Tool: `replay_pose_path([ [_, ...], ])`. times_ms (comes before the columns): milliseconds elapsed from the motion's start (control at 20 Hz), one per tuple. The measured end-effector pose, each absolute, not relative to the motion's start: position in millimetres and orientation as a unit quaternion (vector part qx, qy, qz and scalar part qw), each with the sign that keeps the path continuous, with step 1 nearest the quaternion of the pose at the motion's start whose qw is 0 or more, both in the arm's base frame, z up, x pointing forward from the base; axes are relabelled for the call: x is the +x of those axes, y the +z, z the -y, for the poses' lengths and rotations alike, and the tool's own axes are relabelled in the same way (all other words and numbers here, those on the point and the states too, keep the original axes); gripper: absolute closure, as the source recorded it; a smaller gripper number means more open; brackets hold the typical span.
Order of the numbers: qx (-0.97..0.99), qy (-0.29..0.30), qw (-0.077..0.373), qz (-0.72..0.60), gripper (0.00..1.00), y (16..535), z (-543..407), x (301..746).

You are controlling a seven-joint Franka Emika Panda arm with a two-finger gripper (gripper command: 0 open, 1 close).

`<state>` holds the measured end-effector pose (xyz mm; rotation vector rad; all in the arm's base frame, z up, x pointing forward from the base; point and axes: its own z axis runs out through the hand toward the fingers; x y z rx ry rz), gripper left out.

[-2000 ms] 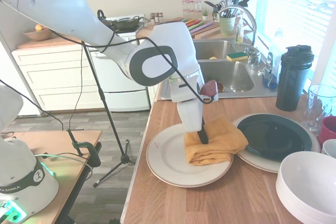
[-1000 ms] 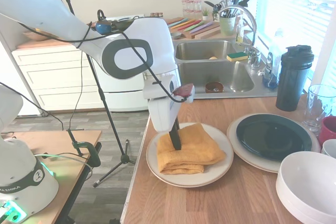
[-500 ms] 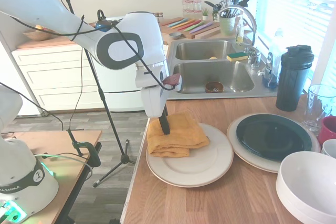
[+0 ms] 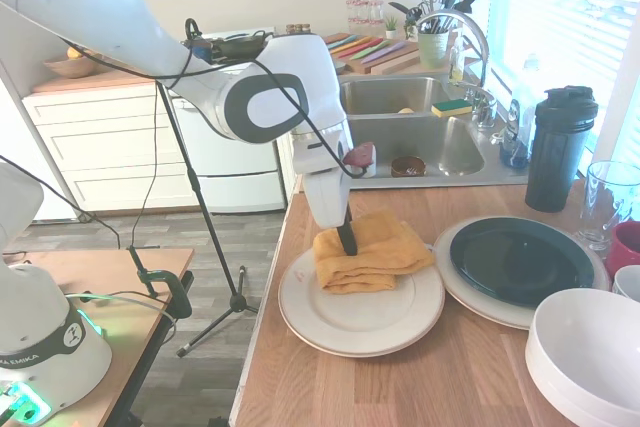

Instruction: Wipe the white plate in clockwise motion

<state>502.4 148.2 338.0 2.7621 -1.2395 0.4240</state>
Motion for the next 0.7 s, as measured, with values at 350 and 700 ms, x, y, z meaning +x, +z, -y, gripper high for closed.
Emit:
replay_pose_path([
  [350,0.890,0.164,0.056,0.422,1.00,335.2,-112.9,536.1],
  [700,0.884,0.166,0.082,0.428,1.00,332.0,-88.8,538.2],
])
